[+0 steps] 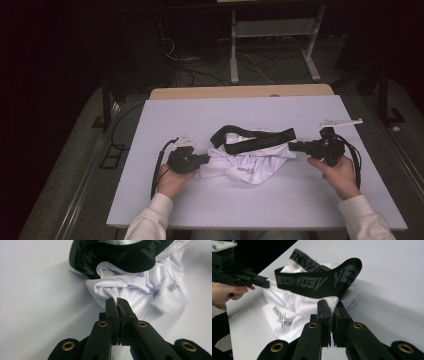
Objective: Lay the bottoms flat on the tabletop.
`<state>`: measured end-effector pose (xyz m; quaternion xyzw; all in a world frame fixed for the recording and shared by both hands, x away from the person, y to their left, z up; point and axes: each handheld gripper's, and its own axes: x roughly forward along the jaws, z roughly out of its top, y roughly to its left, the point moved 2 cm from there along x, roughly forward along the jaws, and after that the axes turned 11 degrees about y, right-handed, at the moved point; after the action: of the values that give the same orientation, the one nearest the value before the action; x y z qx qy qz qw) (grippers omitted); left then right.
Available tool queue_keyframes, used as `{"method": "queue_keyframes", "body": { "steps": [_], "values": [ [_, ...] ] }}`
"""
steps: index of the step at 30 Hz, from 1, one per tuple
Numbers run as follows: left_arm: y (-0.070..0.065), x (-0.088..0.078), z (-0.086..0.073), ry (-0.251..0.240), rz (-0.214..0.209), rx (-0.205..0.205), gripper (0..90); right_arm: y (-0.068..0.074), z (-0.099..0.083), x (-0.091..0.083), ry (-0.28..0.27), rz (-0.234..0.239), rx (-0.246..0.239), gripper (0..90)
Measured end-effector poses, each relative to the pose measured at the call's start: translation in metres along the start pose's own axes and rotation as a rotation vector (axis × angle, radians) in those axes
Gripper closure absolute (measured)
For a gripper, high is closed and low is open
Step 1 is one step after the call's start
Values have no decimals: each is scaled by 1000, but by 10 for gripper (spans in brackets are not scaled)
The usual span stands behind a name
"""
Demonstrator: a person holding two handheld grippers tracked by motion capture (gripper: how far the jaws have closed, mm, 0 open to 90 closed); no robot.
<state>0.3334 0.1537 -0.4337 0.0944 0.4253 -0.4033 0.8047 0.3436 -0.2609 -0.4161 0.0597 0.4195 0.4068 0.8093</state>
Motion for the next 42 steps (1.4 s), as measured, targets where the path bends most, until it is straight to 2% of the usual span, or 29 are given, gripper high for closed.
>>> {"method": "queue_keyframes", "body": {
  "steps": [4, 9, 14, 17, 18, 20, 23, 26, 28, 31, 36, 38, 40, 42],
  "values": [
    [-8, -22, -15, -25, -19, -10, 874, -5, -7, -12, -14, -14, 33, 840],
    [-16, -33, -28, -10, -35, -3, 874, -8, -15, -19, -13, -22, 70, 840],
    [-26, -36, -44, 58, -72, 7, 874, -14, -32, -26, 24, -41, 130, 840],
    [-33, -34, -55, 128, -107, 21, 874, -20, -41, -26, 55, -54, 157, 840],
    [-33, -34, -55, 128, -107, 21, 874, -22, -43, -25, 64, -58, 165, 840],
    [-37, -31, -62, 173, -119, 33, 873, -26, -47, -24, 81, -64, 181, 840],
    [-37, -31, -63, 183, -121, 37, 869, -30, -49, -21, 100, -70, 192, 840],
    [-36, -34, -60, 155, -153, 27, 798, -32, -51, -16, 124, -76, 198, 839],
    [-36, -37, -56, 140, -174, 42, 781, -32, -51, -16, 128, -77, 194, 837],
    [-35, -41, -48, 117, -169, 59, 730, -32, -51, -16, 126, -74, 195, 837],
    [-30, -37, -32, 70, -157, 63, 544, -33, -51, -15, 130, -75, 196, 836],
    [-27, -31, -23, 56, -162, 69, 520, -33, -51, -15, 130, -75, 192, 836],
    [-23, -25, -15, 47, -146, 74, 483, -33, -51, -15, 129, -75, 191, 836],
    [-18, -19, -6, 39, -138, 59, 476, -33, -51, -15, 129, -74, 191, 835]
  ]
}}
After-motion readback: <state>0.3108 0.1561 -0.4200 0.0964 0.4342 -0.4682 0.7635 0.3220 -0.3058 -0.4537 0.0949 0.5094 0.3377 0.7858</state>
